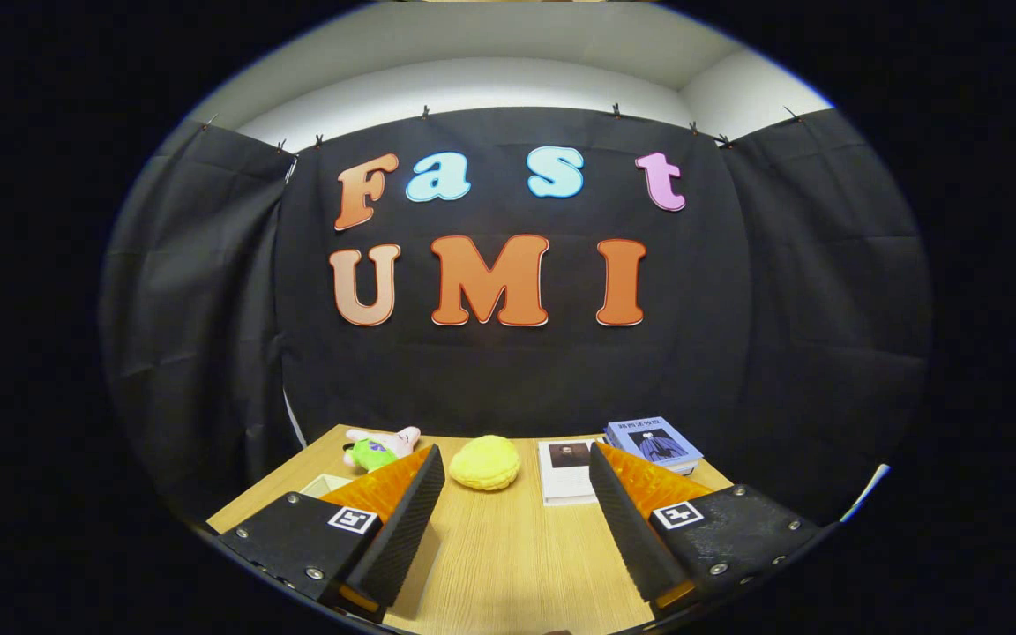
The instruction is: Open the storage box then place both shoes into the box .Put the left shoe in first, then the right shoe, with the right side of both shoes facing outward in a uniform manner.
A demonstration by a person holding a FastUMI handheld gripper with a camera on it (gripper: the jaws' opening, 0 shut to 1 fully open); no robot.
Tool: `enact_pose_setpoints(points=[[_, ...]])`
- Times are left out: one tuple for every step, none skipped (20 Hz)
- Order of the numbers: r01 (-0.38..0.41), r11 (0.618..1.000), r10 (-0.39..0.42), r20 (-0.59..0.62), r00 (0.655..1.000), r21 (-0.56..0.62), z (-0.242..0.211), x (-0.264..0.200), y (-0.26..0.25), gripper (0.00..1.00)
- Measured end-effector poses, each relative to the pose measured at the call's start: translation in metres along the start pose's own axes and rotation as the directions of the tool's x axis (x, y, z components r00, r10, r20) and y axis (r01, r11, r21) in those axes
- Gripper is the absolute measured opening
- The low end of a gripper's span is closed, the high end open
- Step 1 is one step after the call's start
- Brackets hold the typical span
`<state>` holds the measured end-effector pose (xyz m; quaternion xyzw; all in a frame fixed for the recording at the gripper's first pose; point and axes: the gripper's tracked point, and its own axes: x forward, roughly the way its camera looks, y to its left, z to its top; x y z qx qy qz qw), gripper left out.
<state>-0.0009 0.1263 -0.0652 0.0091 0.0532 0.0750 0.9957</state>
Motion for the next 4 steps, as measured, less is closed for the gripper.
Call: enact_pose_setpoints(points=[[-0.001,1.0,0.001,0.008,1.0,0.009,0.001,-0.004,-0.006,0.98],[0.003,1.0,-0.003,0.016,1.0,0.013,0.002,-0.006,-0.013,0.98],[0.012,1.0,-0.012,0.021,1.0,0.017,0.001,-0.007,-0.02,0.98],[0.02,1.0,-0.02,0.024,1.0,0.019,0.0,-0.009,-0.026,0.98]])
